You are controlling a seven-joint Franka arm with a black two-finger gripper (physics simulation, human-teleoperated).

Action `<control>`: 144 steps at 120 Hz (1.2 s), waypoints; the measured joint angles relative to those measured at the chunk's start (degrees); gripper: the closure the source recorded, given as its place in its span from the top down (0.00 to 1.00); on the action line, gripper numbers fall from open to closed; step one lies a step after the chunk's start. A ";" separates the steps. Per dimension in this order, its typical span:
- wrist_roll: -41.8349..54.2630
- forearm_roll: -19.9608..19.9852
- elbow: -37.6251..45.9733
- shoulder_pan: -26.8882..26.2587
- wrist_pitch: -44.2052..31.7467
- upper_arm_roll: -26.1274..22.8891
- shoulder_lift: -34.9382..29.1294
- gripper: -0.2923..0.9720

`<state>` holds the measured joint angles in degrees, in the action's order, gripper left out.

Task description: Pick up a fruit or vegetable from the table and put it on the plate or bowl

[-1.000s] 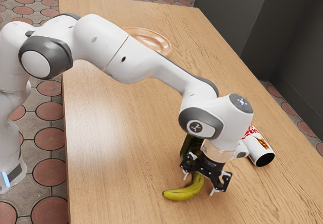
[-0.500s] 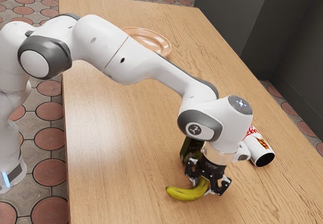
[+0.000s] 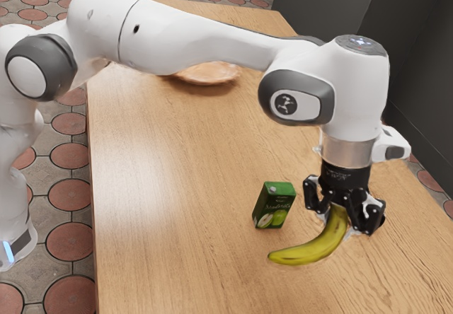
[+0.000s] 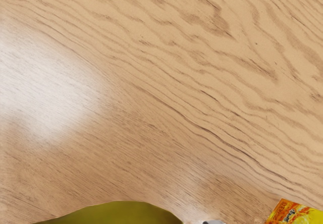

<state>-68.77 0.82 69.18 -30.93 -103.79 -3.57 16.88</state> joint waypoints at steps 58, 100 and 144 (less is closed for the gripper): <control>2.46 -0.29 -8.70 30.35 20.52 1.92 -4.14 0.33; 7.32 -0.38 -10.68 55.58 25.91 2.07 -1.78 0.33; 14.02 -2.28 -15.30 65.80 13.96 6.94 12.39 0.32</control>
<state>-54.74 -1.46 53.88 34.87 -89.83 3.37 29.27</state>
